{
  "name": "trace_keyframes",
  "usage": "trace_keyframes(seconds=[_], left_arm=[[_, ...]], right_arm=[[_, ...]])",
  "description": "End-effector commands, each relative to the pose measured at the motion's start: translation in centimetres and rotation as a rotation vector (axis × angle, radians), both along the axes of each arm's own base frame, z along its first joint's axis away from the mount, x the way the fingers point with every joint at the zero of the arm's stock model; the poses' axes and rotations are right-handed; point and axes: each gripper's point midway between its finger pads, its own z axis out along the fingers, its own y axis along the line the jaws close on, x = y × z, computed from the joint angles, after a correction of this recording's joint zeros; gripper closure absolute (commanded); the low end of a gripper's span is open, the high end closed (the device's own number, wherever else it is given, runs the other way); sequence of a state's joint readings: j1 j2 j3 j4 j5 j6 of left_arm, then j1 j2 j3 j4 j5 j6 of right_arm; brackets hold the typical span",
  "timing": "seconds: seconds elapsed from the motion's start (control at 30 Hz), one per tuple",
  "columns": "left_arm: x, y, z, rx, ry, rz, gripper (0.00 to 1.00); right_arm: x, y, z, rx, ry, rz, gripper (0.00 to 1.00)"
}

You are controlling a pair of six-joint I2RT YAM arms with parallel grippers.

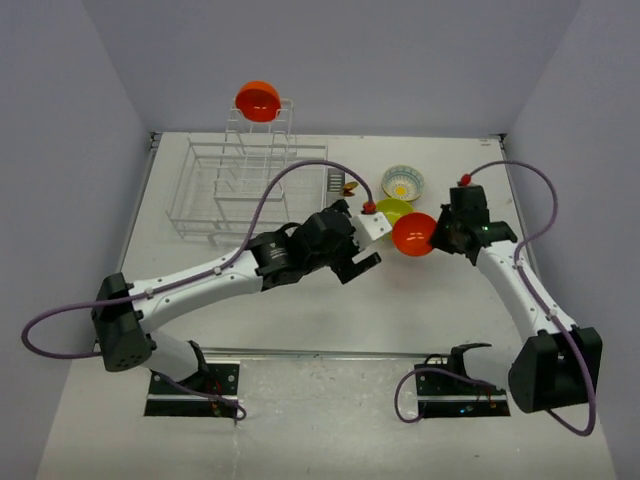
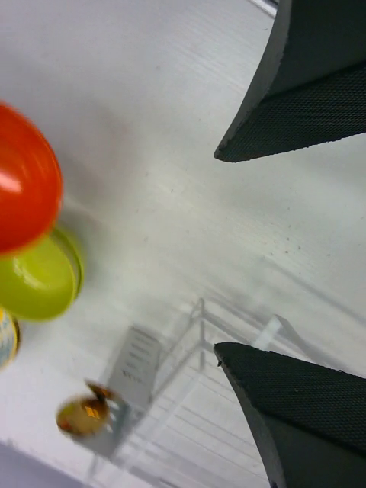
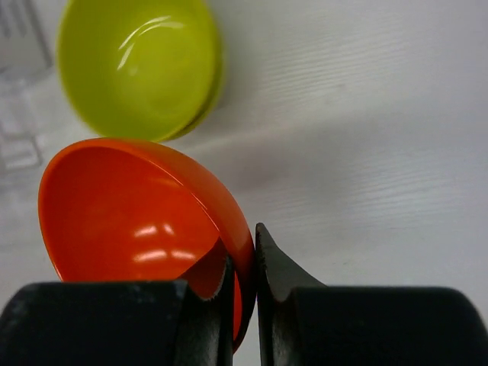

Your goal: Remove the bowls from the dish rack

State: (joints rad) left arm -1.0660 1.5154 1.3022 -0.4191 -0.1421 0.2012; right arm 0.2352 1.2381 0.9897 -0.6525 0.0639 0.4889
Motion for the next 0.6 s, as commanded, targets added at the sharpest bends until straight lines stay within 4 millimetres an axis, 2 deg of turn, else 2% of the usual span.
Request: trace_keyframes(seconds=[0.0, 0.03, 0.07, 0.1, 0.13, 0.17, 0.2, 0.23, 0.33, 0.37, 0.47, 0.5, 0.53, 0.57], left_arm=[[4.2, 5.0, 7.9, -0.319, -0.123, 0.468, 0.00], [5.2, 7.4, 9.3, -0.359, -0.155, 0.598, 0.00], [5.6, 8.4, 9.8, -0.394, -0.144, 0.652, 0.00], [6.5, 10.3, 10.4, -0.448, -0.114, 0.754, 0.00], [7.1, 12.0, 11.0, -0.473, -0.120, 0.837, 0.00], [7.4, 13.0, 11.6, -0.504, -0.114, 0.888, 0.00], [8.0, 14.9, 12.5, -0.553, -0.130, 0.996, 0.00], [8.0, 15.9, 13.0, -0.581, -0.143, 1.055, 0.00], [7.8, 17.6, 15.0, -0.703, -0.140, 1.182, 0.00], [7.8, 18.0, 15.8, -0.743, -0.140, 1.199, 0.00], [8.8, 19.3, 18.4, -0.848, -0.154, 1.209, 0.00], [9.8, 20.2, 19.0, -0.871, -0.154, 1.223, 0.00], [10.3, 20.8, 20.8, -0.916, -0.161, 1.228, 0.00], [10.8, 21.3, 21.4, -0.926, -0.163, 1.236, 0.00]], right_arm=[[2.2, -6.0, 1.9, 0.041, -0.182, -0.296, 1.00], [2.7, -7.3, 2.3, 0.040, -0.226, -0.347, 1.00], [2.5, -8.1, 1.5, 0.038, -0.216, -0.378, 1.00], [2.7, -10.1, 1.2, 0.040, -0.209, -0.448, 1.00], [2.8, -11.1, 0.2, 0.019, -0.177, -0.492, 1.00], [3.1, -11.8, -0.3, 0.009, -0.168, -0.517, 1.00], [3.6, -12.4, -0.6, 0.008, -0.169, -0.539, 1.00], [4.0, -12.6, -2.0, 0.005, -0.130, -0.540, 1.00], [5.7, -12.6, -3.1, 0.027, -0.088, -0.537, 1.00], [6.4, -12.4, -4.3, 0.037, -0.051, -0.529, 1.00], [7.9, -12.0, -5.9, 0.062, -0.001, -0.520, 0.99], [8.2, -11.8, -6.2, 0.076, 0.007, -0.512, 0.99], [8.3, -11.8, -6.4, 0.077, 0.012, -0.515, 0.96], [8.4, -11.8, -6.4, 0.080, 0.010, -0.518, 0.92]])
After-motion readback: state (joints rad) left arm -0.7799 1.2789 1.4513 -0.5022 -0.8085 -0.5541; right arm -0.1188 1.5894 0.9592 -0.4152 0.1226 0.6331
